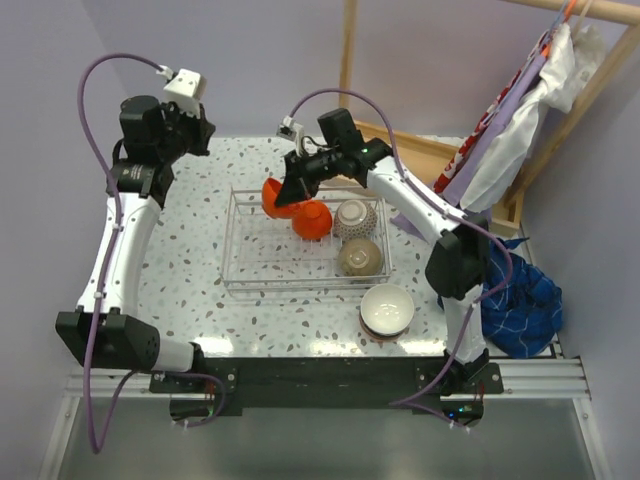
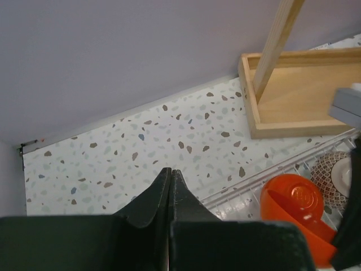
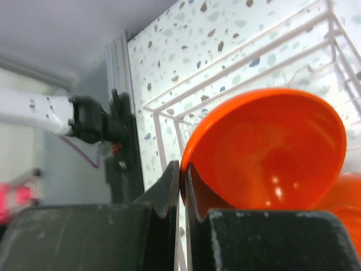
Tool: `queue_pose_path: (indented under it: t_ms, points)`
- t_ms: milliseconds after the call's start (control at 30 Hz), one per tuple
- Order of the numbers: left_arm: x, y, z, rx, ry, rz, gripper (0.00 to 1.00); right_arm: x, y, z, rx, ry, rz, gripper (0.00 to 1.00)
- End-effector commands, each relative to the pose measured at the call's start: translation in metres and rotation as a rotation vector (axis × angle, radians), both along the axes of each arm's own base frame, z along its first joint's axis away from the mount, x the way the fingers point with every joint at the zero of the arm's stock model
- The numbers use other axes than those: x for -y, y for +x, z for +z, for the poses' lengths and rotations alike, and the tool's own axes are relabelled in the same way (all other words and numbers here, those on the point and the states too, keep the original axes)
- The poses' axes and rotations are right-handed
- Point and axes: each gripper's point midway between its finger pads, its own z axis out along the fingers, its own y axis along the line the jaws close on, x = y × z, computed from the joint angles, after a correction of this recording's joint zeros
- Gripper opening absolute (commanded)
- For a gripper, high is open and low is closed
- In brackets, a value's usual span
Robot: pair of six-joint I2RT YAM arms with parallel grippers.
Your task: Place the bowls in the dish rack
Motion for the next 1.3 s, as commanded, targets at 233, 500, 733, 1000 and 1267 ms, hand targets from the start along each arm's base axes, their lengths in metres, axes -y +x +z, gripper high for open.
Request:
queue_pose_path:
  t_ms: [233, 500, 733, 1000, 1267]
  points:
    - [0.016, 0.013, -0.032, -0.018, 0.195, -0.065, 0.00, -0.028, 0.056, 0.021, -0.369, 0.421, -0.142, 0.00]
    - [0.032, 0.004, -0.102, -0.131, 0.300, -0.151, 0.00, -0.018, 0.082, -0.015, -0.439, 0.446, -0.275, 0.00]
    - [0.034, 0.005, -0.135, -0.169, 0.359, -0.176, 0.00, -0.007, 0.093, -0.029, -0.435, 0.452, -0.430, 0.00]
    - [0.044, 0.005, -0.155, -0.209, 0.376, -0.229, 0.00, -0.003, 0.099, -0.045, -0.463, 0.431, -0.510, 0.00]
    - [0.054, -0.008, -0.192, -0.273, 0.430, -0.305, 0.00, 0.010, 0.097, -0.056, -0.459, 0.380, -0.606, 0.00]
